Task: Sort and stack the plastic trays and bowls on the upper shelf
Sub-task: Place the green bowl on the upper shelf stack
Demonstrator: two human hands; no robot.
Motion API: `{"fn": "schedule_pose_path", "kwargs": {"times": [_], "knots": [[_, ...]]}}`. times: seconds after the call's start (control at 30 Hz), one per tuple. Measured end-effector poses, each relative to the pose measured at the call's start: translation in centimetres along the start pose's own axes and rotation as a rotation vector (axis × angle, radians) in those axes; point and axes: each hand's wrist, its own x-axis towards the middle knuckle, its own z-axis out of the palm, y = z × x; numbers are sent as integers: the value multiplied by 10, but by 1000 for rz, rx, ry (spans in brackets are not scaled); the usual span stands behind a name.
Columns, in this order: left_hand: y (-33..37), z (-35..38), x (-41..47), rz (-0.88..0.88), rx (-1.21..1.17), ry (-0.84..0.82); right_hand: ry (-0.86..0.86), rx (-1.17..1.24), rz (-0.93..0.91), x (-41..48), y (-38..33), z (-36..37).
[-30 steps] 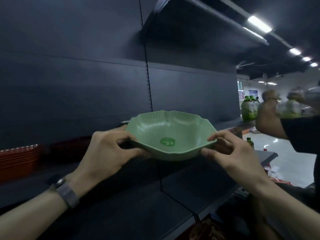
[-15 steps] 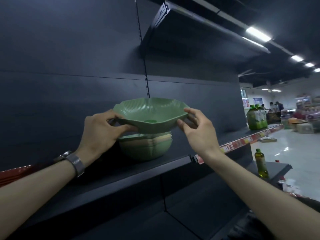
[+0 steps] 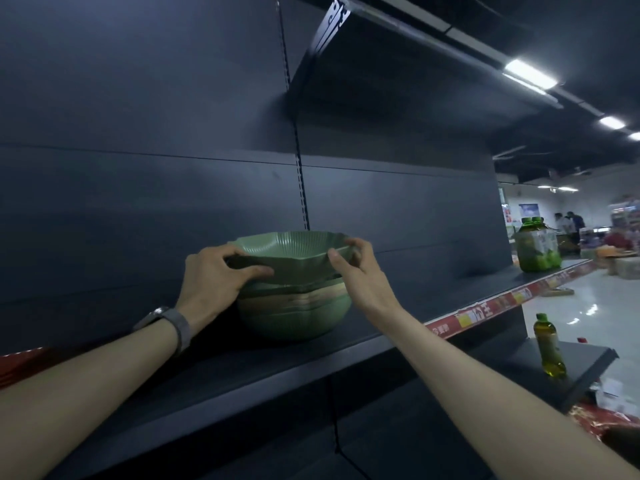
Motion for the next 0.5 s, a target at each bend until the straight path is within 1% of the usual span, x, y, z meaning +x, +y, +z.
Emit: {"fn": "schedule_pose_path", "kwargs": {"times": [0.27,0.5], "knots": [[-19,25,8,-53,19,-49,-27,-7,87,26,26,7],[-45,35,4,-154,121,-114,-35,-38,163,39,40,26]]}}
